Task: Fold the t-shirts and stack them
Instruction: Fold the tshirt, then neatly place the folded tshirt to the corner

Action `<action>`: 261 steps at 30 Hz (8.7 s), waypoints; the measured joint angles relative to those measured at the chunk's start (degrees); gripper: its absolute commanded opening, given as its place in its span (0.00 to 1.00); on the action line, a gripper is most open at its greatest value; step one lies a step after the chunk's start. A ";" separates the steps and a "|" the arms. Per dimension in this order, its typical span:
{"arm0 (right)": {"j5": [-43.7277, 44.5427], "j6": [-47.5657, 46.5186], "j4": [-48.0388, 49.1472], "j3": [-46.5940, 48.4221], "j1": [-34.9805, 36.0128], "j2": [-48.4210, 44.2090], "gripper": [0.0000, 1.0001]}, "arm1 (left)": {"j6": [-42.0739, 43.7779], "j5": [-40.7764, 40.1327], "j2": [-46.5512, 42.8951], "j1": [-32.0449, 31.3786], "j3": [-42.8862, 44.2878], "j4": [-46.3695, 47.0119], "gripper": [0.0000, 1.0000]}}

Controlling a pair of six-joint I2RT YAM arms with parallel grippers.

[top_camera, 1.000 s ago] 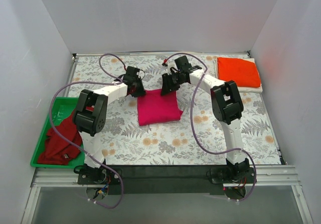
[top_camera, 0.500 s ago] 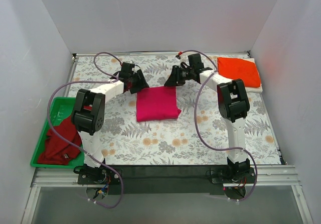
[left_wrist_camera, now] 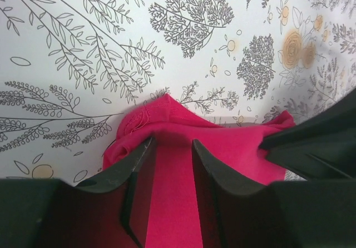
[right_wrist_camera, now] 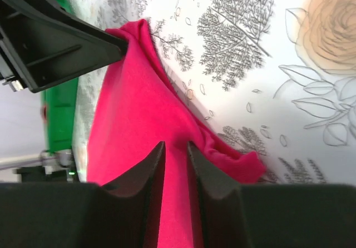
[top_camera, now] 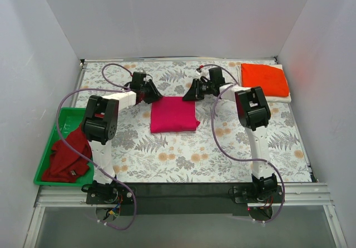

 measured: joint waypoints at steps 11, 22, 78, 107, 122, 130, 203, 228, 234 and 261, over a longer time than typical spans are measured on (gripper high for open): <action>-1.75 1.68 0.15 -4.72 -2.67 -3.67 0.24 | -0.96 2.75 -3.34 0.39 -1.66 -0.61 0.56; -3.48 2.32 3.06 -17.44 9.49 -23.89 0.14 | -4.79 6.95 -29.29 -0.76 -13.18 -7.93 0.31; -0.68 -2.45 1.05 -12.26 -0.81 -17.90 0.02 | -4.79 0.98 -33.09 -4.42 -23.47 -15.02 0.77; 22.95 -8.28 -15.74 -27.52 -8.96 -39.85 0.77 | 30.56 -26.82 -13.73 -41.99 -2.38 -15.72 0.68; 25.81 -10.10 -24.33 -46.60 -13.09 -55.19 0.79 | 43.25 -29.99 -4.66 -44.96 -0.52 -15.74 0.47; 22.84 -7.69 -21.24 -50.07 -13.09 -54.97 0.82 | 44.24 -32.37 -2.82 -44.96 -0.28 -13.97 0.01; 17.59 -6.38 -8.33 -25.86 2.97 -19.85 0.01 | 19.96 -22.51 -14.84 -41.97 -4.39 -7.04 0.68; 53.64 -51.36 -44.61 24.87 -11.96 -8.07 0.01 | 18.69 -26.49 -27.93 -7.89 -19.80 -16.46 0.81; 55.49 -53.92 -46.29 29.20 -15.93 -8.11 0.01 | 18.25 -25.68 -26.16 -7.87 -19.80 -16.46 0.81; 43.71 -52.33 -41.97 25.66 -30.03 -5.33 0.07 | 18.25 -22.86 -25.62 -7.89 -19.80 -16.44 0.80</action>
